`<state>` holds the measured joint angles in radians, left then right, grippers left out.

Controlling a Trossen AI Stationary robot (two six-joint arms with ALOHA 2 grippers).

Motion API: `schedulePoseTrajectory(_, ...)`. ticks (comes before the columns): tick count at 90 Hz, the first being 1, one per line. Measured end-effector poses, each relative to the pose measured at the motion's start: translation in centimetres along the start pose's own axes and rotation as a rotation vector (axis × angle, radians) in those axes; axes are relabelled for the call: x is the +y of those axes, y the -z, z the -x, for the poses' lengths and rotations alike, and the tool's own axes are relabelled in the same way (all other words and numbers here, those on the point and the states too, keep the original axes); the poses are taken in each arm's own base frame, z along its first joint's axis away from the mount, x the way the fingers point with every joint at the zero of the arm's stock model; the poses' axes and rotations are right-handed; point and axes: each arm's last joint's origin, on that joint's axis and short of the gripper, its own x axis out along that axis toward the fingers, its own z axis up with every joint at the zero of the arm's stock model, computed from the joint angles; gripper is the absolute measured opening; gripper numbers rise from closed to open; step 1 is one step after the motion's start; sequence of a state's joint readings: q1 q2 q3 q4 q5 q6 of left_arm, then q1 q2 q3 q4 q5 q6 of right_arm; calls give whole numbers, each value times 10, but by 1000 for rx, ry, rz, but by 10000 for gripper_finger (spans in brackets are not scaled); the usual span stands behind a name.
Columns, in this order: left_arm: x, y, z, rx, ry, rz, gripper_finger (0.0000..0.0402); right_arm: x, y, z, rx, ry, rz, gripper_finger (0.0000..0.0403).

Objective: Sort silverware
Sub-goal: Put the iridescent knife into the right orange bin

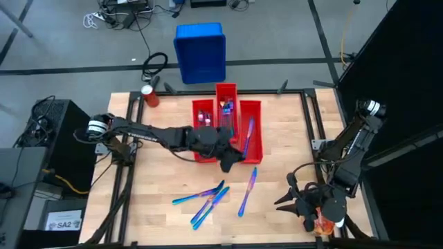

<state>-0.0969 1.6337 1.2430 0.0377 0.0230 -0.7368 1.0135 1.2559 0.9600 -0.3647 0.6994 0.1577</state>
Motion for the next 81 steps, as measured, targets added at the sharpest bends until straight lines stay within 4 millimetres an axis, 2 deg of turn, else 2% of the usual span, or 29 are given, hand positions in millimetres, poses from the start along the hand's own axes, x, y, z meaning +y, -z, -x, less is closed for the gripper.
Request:
schedulePoseTrajectory(33, -18, 51, -9, 98, -158, -40, 135, -2, 0, -2, 5, 1, -12, 65)
schedulePoseTrajectory(60, -10, 113, -55, 226, -191, -45, 135, -6, 0, -5, 13, 14, -18, 67)
schedulePoseTrajectory(81, -18, 140, -97, 301, -151, -162, 135, -10, 0, -8, 19, 27, -27, 63)
